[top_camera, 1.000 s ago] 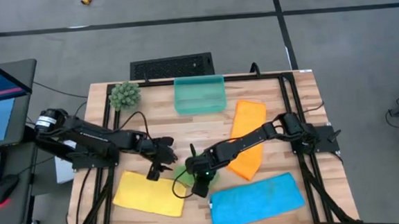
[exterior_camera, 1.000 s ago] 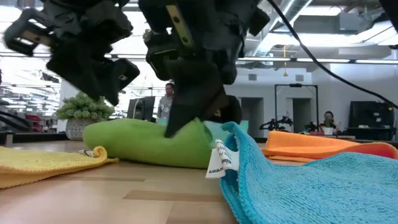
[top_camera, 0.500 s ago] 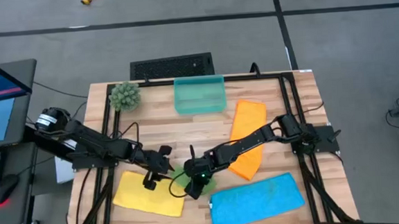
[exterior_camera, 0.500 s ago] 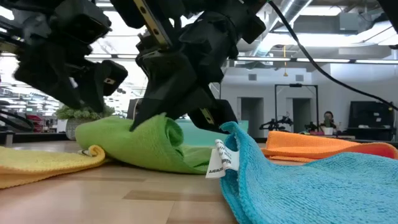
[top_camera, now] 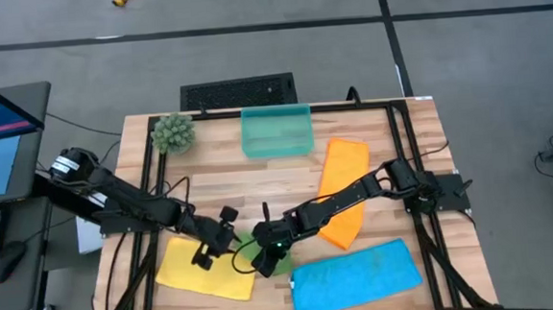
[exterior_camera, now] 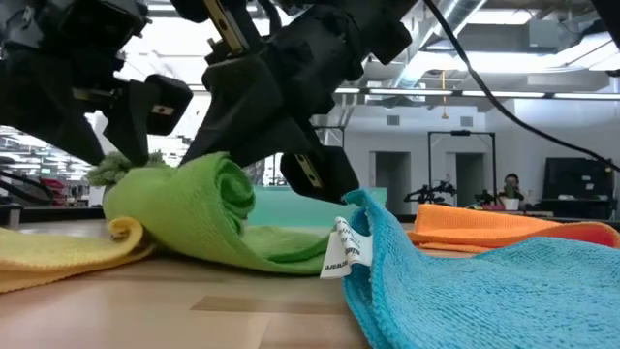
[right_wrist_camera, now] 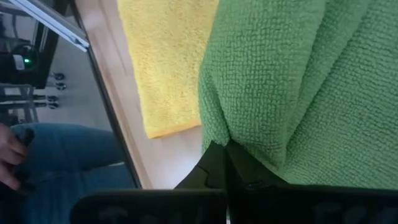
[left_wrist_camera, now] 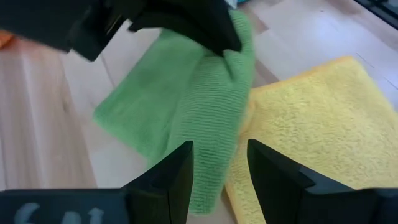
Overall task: Roll microfiber towels into tight, uniform cylinder then place into a basket
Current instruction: Roll the green towel
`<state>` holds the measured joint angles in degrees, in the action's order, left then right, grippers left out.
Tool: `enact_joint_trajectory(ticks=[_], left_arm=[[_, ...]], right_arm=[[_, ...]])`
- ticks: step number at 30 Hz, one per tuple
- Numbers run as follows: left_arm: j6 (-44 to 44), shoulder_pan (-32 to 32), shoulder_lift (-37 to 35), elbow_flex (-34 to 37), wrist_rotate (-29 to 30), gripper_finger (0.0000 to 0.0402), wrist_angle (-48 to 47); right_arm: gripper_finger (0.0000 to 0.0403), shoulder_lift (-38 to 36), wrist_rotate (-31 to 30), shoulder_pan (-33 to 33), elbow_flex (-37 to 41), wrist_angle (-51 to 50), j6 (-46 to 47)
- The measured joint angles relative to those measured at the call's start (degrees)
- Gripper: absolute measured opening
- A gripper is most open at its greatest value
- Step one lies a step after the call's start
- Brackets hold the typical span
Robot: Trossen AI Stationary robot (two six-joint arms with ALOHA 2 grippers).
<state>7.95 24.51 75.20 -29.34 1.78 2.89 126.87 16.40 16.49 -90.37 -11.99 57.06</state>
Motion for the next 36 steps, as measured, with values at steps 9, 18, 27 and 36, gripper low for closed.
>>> enact_joint_trajectory(ticks=[9, 18, 27, 36], left_arm=[[7.1, 1.1, 0.3, 0.0, 2.1, 0.0144, 1.4], [6.6, 0.7, 6.5, 0.0, 1.4, 0.0144, 5.8], [10.2, -0.5, 12.2, -0.1, 4.5, 0.0144, 8.2], [6.1, -0.6, 15.2, -1.9, 1.2, 0.0136, 12.7]], right_arm=[[0.0005, 0.0, 0.1, -0.2, 0.0, 2.6, -0.3], [0.0005, 0.0, 0.2, -0.2, 0.0, 2.6, -0.5], [0.0006, 0.0, 0.0, -0.3, 0.0, 3.3, -0.6], [0.0006, 0.0, 0.5, 0.5, -0.1, 2.7, -1.9]])
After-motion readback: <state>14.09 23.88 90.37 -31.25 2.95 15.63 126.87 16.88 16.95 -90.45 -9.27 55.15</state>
